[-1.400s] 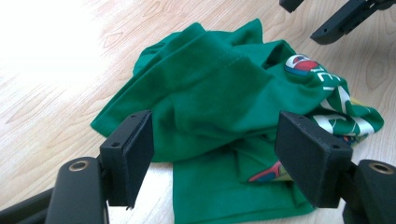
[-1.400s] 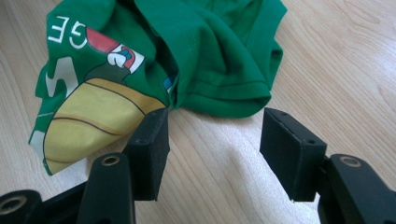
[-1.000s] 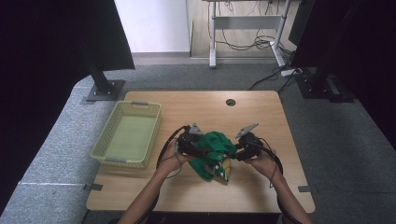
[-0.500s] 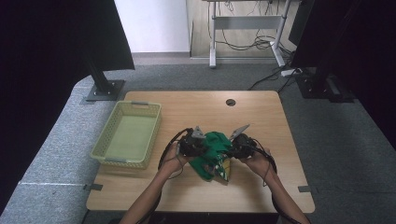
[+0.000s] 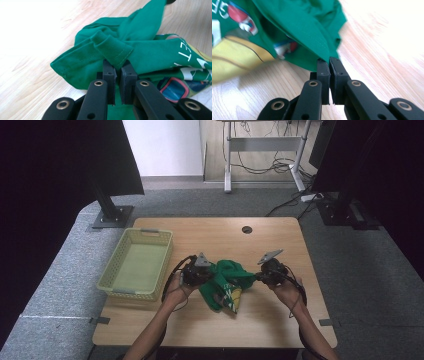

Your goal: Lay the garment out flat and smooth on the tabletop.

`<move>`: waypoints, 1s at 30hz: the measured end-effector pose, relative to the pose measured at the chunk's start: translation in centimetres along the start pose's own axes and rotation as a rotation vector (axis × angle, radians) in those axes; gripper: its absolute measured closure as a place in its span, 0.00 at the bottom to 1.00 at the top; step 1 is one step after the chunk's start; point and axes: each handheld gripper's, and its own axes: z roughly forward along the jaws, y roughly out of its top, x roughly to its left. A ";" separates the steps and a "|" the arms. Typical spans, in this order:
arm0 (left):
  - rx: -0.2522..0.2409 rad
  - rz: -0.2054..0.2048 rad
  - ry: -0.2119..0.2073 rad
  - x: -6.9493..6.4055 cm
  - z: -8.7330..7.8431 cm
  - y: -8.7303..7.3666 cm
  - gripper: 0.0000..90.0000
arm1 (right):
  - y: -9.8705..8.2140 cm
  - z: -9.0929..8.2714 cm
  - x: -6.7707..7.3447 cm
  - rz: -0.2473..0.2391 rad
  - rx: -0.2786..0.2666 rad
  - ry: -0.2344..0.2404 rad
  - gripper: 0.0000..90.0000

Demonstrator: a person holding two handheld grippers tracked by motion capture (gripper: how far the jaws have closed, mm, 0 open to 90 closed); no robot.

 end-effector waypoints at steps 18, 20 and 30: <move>-0.094 -0.016 0.074 2.1 -4.5 1.4 0.96 | 0.3 -4.8 -2.0 0.054 -0.083 -0.061 0.95; -0.100 -0.009 0.092 2.6 -4.7 2.4 0.96 | 0.4 -6.3 -3.0 0.080 -0.115 -0.073 0.95; 0.018 -0.148 0.250 7.2 0.0 5.1 0.77 | 2.5 -7.0 -6.0 0.182 -0.176 -0.143 0.84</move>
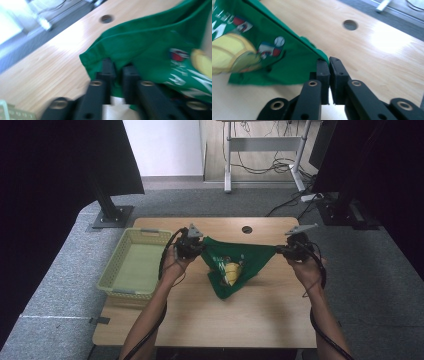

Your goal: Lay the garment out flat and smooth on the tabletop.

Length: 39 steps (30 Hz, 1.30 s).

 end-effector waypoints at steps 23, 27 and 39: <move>0.080 0.031 -0.249 -4.2 0.7 -7.2 0.47 | -5.5 6.2 4.0 -0.071 0.189 0.204 0.57; 0.080 0.039 -0.280 -5.0 1.1 -7.6 0.47 | -5.6 7.3 5.2 -0.103 0.196 0.248 0.54; 0.074 0.098 -0.368 -9.0 3.2 -8.3 0.35 | -5.3 10.5 5.9 -0.237 0.183 0.181 0.49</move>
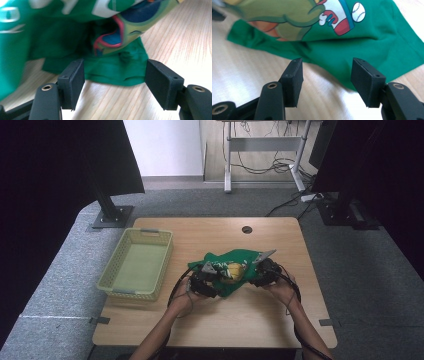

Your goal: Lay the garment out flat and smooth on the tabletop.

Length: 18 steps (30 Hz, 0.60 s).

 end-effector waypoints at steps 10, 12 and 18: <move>0.021 0.071 0.018 -0.9 1.5 0.0 0.77 | 0.3 1.5 -0.2 -0.023 0.042 -0.037 0.93; 0.021 0.071 0.018 -0.9 1.5 0.0 0.92 | 0.4 1.0 -0.4 0.006 0.033 -0.033 0.93; -0.002 0.068 0.021 -0.2 0.1 -0.1 0.94 | 0.3 -1.3 -1.2 0.062 -0.012 -0.036 0.98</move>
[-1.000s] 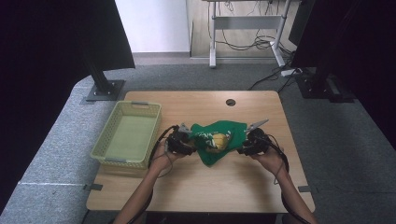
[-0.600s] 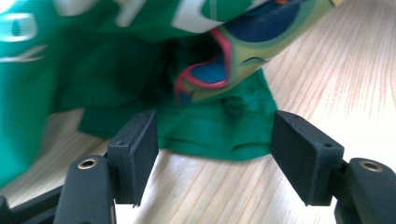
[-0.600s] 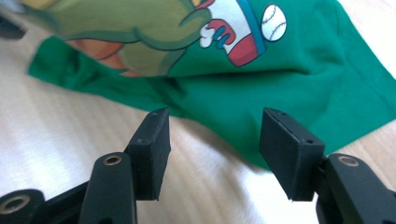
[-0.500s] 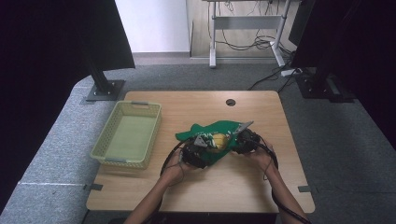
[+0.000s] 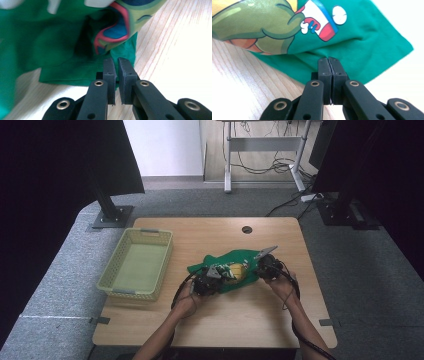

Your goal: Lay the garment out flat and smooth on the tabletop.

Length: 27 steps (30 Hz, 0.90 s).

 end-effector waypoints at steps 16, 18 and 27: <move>-0.203 0.001 0.031 1.1 -8.5 2.8 0.94 | 2.5 -7.1 0.6 0.019 -0.153 0.015 0.98; -0.239 0.011 0.024 0.6 -10.0 3.4 0.93 | 2.8 -9.1 1.1 0.011 -0.172 0.013 0.98; -0.209 0.091 -0.004 -1.3 -12.9 4.1 0.68 | 1.8 -13.0 3.0 -0.056 -0.132 0.041 0.84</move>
